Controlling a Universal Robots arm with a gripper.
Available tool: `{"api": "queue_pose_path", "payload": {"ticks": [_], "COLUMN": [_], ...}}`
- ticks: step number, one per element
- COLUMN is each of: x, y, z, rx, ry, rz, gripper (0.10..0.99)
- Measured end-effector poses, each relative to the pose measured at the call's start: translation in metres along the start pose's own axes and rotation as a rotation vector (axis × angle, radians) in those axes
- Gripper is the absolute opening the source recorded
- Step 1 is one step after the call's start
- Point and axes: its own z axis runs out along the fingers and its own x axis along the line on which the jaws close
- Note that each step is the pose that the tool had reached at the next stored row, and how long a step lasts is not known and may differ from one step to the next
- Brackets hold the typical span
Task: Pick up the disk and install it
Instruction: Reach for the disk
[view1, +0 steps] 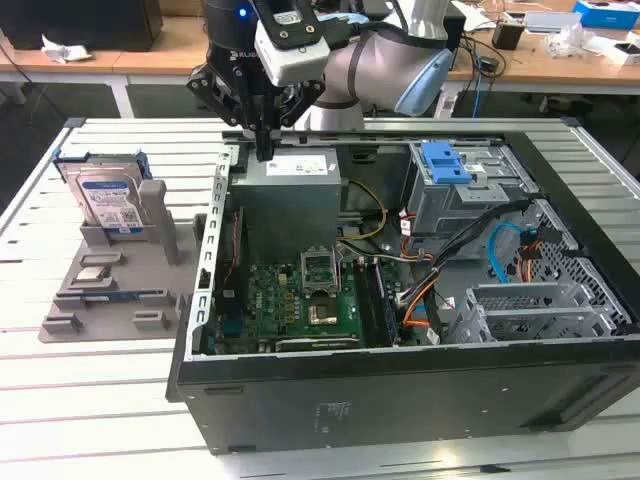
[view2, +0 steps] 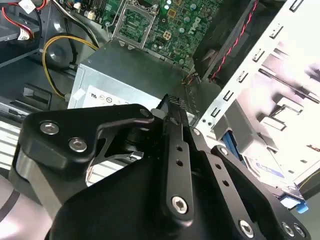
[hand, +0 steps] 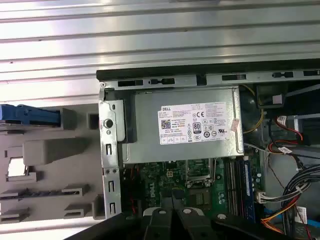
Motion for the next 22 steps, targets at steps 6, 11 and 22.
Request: {"api": "queue_pose_path", "payload": {"ticks": [6,11,22], "x": [0.0228,0.0342,0.0654], "y": [-0.0016,-0.0024,-0.0047], "z": [-0.0006,-0.0009,-0.0017], "rx": [0.000,0.000,0.000], "ry": [0.0000,0.0001,0.0000], "rz": [0.000,0.000,0.000], "gripper": [0.106,0.106,0.106]}}
